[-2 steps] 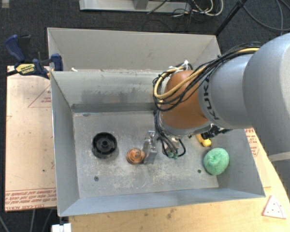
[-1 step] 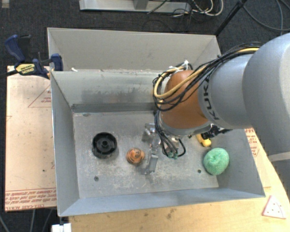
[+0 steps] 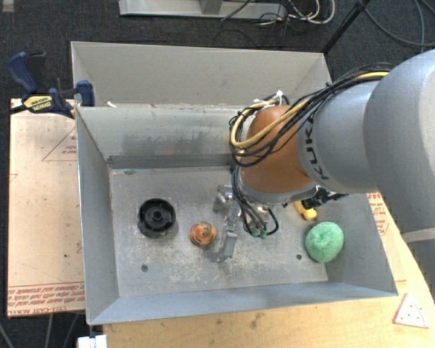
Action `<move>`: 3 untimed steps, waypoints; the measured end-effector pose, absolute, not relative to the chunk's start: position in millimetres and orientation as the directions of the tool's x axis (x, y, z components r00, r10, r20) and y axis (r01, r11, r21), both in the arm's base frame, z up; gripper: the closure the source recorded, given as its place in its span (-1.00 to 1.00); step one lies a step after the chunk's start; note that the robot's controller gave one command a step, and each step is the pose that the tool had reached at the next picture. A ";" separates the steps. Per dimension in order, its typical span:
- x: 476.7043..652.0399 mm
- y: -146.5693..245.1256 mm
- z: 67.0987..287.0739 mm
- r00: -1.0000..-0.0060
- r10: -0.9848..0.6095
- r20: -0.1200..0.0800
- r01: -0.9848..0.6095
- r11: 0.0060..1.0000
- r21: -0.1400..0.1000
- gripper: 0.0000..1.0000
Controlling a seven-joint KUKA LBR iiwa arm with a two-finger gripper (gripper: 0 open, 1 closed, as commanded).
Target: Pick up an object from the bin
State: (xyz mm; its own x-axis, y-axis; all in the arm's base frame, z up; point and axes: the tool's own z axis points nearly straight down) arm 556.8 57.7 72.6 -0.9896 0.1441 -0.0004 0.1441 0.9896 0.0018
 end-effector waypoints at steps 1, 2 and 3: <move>567.8 71.5 71.3 -0.997 0.074 -0.001 0.074 0.997 -0.001 -1.00; 564.3 105.3 70.2 -0.988 0.155 -0.001 0.155 0.988 0.003 1.00; 564.3 105.3 70.2 -0.988 0.156 -0.001 0.156 0.988 0.003 1.00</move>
Offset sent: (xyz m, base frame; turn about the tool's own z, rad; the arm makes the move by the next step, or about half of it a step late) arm 0.0070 0.0462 -0.0026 0.0129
